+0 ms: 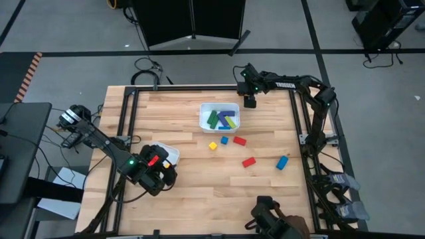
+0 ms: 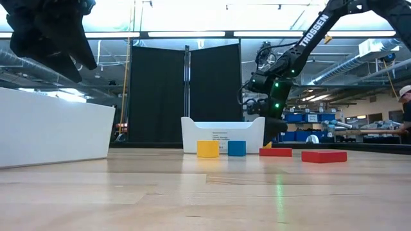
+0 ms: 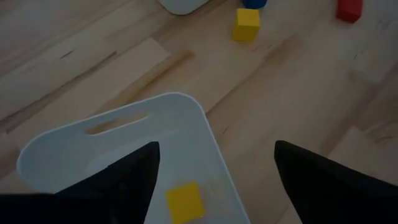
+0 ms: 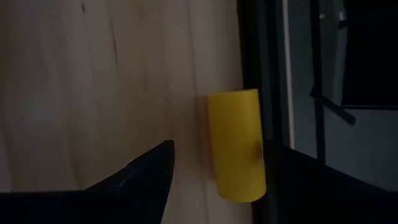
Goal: Sort blocks by size
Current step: Put the rectangular yellow block into the top white bin
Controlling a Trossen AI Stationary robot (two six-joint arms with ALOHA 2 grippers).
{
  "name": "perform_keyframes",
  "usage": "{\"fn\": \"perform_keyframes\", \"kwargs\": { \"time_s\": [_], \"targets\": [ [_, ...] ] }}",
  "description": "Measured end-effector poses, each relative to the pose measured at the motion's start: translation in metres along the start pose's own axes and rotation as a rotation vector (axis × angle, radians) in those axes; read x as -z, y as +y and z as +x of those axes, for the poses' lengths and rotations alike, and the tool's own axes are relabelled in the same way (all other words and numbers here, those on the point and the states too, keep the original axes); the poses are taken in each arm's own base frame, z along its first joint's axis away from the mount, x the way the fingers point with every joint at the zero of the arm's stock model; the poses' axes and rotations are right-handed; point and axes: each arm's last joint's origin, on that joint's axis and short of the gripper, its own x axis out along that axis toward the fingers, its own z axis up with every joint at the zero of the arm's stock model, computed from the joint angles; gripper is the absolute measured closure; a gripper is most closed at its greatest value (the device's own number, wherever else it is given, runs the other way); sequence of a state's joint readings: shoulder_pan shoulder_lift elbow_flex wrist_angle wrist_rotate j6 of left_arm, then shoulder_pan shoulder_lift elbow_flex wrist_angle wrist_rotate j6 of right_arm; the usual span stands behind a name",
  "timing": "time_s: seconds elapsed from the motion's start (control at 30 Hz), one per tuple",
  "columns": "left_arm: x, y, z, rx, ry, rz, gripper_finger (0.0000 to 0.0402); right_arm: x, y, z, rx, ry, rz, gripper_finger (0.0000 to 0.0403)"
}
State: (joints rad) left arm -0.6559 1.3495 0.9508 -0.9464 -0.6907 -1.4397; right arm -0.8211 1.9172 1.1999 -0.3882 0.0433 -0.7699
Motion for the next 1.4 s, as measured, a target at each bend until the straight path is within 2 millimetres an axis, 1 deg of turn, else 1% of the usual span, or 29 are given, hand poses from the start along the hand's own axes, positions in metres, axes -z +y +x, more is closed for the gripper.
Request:
{"fn": "perform_keyframes", "kwargs": {
  "time_s": [0.17,0.4,0.53,0.63,0.77,0.87,1.0,1.17,1.23,1.4],
  "targets": [
    [0.000,-0.001,0.000,0.004,-0.001,-0.004,0.0078,0.003,-0.002,0.005,-0.016,-0.005,0.012,0.0154],
    [0.000,-0.002,0.000,0.014,-0.003,-0.012,0.0078,0.008,0.004,0.006,-0.089,0.004,0.029,0.0175],
    [0.000,-0.002,0.000,0.013,-0.003,-0.011,0.0078,0.007,0.005,0.006,-0.105,-0.002,0.057,0.0193],
    [0.000,-0.002,0.000,0.013,-0.003,-0.012,0.0078,0.008,0.006,0.010,-0.118,-0.002,0.072,0.0207],
    [0.000,-0.002,0.000,0.014,-0.004,-0.012,0.0078,0.011,0.011,0.022,-0.162,0.030,0.083,0.0230],
    [0.000,-0.002,0.000,0.016,-0.005,-0.014,0.0078,0.010,0.012,0.021,-0.166,0.039,0.101,0.0254],
    [0.000,-0.002,0.000,0.017,-0.006,-0.014,0.0078,0.008,0.011,0.014,-0.159,0.030,0.118,0.0260],
    [-0.001,-0.003,0.000,0.025,-0.007,-0.021,0.0078,0.009,0.012,0.001,-0.179,0.024,0.135,0.0260],
    [-0.001,-0.003,0.000,0.030,-0.008,-0.025,0.0078,0.007,0.011,-0.007,-0.171,0.011,0.142,0.0260],
    [-0.001,-0.004,0.000,0.034,-0.009,-0.029,0.0078,0.000,0.008,-0.036,-0.125,-0.043,0.162,0.0260]
  ]
}}
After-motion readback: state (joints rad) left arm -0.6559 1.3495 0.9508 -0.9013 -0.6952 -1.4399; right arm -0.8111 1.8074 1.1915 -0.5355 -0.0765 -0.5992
